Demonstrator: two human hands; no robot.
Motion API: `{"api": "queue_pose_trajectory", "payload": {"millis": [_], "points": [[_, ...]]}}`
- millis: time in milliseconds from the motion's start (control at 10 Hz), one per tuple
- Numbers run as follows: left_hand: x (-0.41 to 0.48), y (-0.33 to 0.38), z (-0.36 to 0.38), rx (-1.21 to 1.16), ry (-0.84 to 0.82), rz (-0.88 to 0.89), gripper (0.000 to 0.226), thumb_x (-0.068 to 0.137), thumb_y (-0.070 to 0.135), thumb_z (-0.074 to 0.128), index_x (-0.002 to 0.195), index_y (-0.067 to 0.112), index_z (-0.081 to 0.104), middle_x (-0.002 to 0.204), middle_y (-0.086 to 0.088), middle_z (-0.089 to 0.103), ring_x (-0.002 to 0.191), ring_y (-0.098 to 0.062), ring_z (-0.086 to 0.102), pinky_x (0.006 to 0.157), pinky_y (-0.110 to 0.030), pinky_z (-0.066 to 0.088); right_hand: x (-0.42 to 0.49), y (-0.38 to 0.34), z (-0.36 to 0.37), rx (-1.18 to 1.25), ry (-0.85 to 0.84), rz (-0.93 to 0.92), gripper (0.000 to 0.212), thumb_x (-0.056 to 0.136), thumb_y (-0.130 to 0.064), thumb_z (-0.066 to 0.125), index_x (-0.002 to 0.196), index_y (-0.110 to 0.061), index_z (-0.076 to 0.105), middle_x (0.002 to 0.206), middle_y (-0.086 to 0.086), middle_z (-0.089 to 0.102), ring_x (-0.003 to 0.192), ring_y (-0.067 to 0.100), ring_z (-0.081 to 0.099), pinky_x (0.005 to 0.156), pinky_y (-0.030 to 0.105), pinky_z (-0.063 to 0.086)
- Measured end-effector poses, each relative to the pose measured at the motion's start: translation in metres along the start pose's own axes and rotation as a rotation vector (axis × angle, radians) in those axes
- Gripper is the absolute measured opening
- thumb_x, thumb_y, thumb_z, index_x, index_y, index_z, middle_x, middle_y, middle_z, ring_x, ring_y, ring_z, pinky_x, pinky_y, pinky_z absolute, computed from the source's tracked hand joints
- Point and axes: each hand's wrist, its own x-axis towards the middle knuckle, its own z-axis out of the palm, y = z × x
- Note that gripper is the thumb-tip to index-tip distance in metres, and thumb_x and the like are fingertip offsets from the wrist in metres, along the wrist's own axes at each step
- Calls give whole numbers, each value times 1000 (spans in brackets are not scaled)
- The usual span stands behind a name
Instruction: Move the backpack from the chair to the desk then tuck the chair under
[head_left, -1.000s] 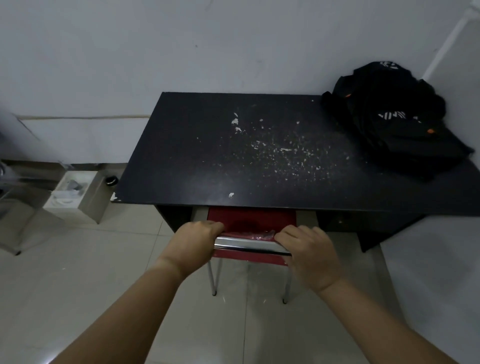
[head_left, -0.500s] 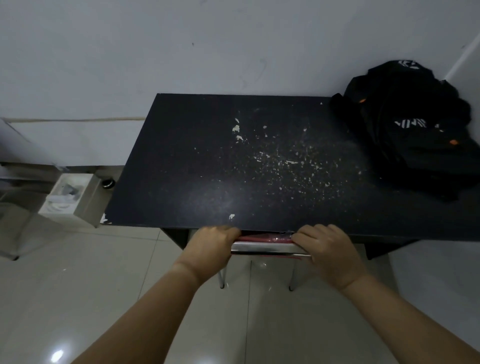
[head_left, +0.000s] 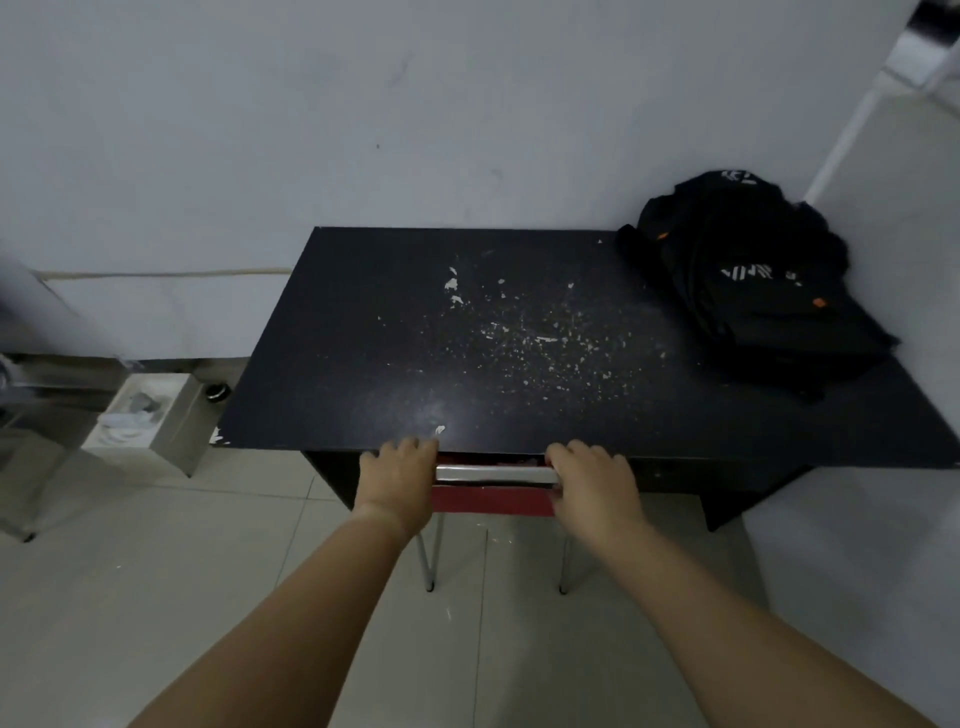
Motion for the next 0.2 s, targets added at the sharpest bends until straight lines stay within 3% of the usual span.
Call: {"api": "queue_pose_trajectory", "payload": {"millis": [100, 200], "points": [[-44, 15, -5, -98, -24, -45, 80, 84, 27, 65, 150, 17, 19, 156, -12, 25, 144, -34, 24, 111, -52, 35, -30, 0, -11, 79, -71, 57, 65, 81, -27, 71, 137, -21, 39, 133, 5, 48, 121, 26, 46, 86, 38, 47], [-80, 18, -13, -113, -99, -70, 89, 84, 25, 63, 154, 19, 8, 163, -11, 2, 149, -34, 8, 115, -53, 28, -59, 3, -26, 165, -239, 122, 92, 82, -30, 69, 153, -24, 10, 160, 8, 13, 137, 29, 33, 97, 44, 48]]}}
